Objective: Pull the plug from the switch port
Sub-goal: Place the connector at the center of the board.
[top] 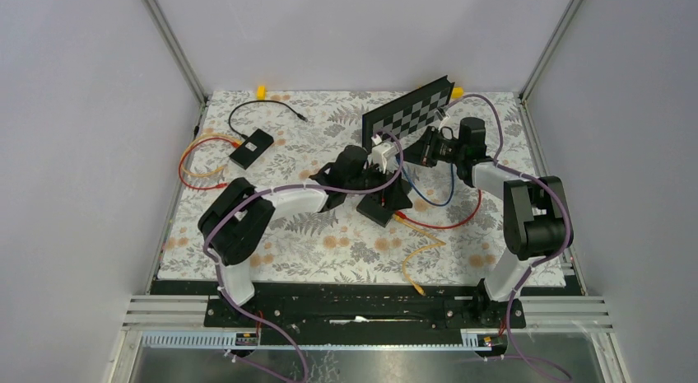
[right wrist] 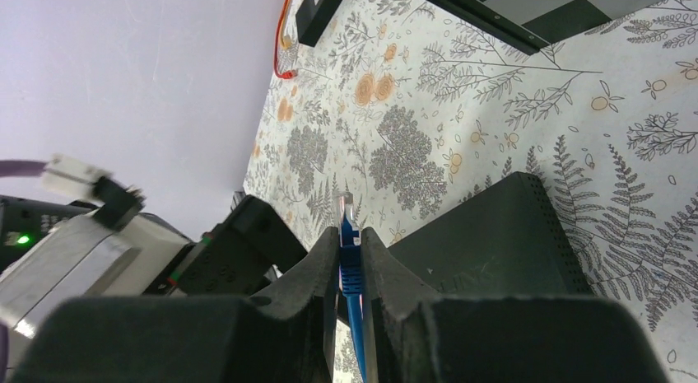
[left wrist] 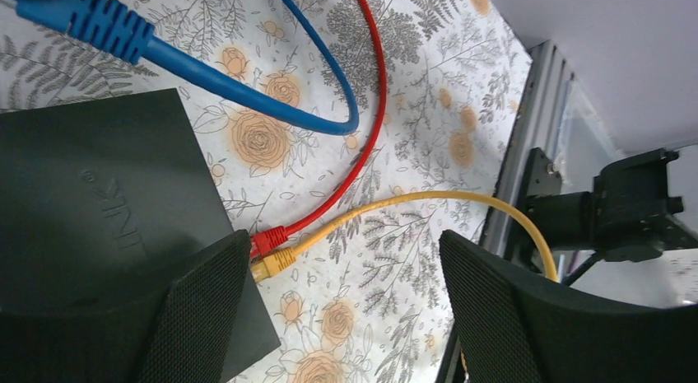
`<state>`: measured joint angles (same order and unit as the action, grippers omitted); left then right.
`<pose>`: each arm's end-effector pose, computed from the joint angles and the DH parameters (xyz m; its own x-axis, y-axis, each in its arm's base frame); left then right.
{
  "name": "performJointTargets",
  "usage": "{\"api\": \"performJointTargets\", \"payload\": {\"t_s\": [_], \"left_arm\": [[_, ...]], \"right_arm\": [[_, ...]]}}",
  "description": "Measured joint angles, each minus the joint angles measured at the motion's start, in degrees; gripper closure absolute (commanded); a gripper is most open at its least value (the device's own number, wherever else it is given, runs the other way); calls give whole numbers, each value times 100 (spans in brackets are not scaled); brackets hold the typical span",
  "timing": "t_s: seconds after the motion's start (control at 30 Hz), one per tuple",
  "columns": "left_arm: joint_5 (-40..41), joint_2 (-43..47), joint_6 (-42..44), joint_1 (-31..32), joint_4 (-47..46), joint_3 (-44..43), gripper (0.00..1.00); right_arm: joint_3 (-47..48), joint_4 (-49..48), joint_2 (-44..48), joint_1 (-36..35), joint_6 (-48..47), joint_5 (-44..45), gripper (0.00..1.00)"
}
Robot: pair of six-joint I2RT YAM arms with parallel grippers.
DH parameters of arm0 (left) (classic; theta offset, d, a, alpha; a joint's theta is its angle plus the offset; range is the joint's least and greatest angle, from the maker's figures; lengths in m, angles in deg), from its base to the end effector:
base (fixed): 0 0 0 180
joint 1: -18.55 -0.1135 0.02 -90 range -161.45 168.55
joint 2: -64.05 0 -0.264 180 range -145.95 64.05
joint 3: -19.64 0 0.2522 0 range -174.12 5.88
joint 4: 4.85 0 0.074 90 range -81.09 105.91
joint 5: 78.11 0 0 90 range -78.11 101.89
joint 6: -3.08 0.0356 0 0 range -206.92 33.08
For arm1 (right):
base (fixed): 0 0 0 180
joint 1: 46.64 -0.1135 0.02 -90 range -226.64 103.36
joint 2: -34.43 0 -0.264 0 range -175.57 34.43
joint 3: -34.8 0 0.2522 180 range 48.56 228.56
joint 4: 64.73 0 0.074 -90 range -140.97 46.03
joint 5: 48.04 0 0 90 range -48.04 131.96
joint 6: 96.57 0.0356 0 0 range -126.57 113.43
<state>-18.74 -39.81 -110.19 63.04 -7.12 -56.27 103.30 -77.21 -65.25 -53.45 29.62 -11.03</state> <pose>0.2729 -0.2935 0.2063 -0.6516 0.1636 -0.7407 0.7327 0.3883 -0.5589 0.3646 0.0722 0.2126 -0.7425 0.2693 -0.6133 -0.4758 0.4325 0.7659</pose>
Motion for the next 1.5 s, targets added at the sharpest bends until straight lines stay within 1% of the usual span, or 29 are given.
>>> {"api": "performJointTargets", "payload": {"t_s": [0.13,0.3,0.47,0.63,0.73,0.87,0.9,0.97,1.07,1.1,1.17,1.2,1.23,1.33,1.4,1.5], "left_arm": [[-280,-330,-487,-105,-306,-133,18],[-531,-761,-817,-186,-533,-481,21],[-664,-927,-986,-251,-732,-634,32],[-693,-1191,-1058,-323,-767,-1029,39],[-693,-1322,-1128,-363,-776,-1204,48],[-697,-1451,-1224,-402,-802,-1305,65],[-713,-1467,-1248,-417,-800,-1307,72],[-767,-1480,-1272,-448,-796,-1307,81],[-914,-1478,-1270,-549,-802,-1305,98],[-960,-1471,-1255,-588,-791,-1298,100],[-1010,-1416,-1147,-713,-732,-1239,100],[-1049,-1351,-1043,-802,-634,-1198,100],[-1099,-1263,-914,-898,-529,-1152,100],[-1266,-826,-380,-1185,-42,-1010,100],[-1399,-358,-44,-1357,155,-811,100],[-1626,463,188,-1620,153,-385,100]], "right_arm": [[-33,-199,0,0,168,2,100],[-68,-323,11,0,249,2,100],[-74,-343,13,0,291,2,100],[-94,-409,17,0,319,2,100],[-114,-411,20,0,319,0,100],[-140,-411,22,0,317,0,99],[-140,-409,22,0,315,0,96],[-140,-393,48,0,282,4,87],[-140,-339,149,33,181,7,62],[-138,-291,201,52,146,-4,56],[-133,-188,291,116,90,-15,41],[-107,-92,328,164,17,-17,38],[-66,33,354,212,-48,-20,35],[96,439,391,328,-343,-7,34],[203,715,422,380,-573,9,34],[302,1123,546,404,-953,87,33]]}}
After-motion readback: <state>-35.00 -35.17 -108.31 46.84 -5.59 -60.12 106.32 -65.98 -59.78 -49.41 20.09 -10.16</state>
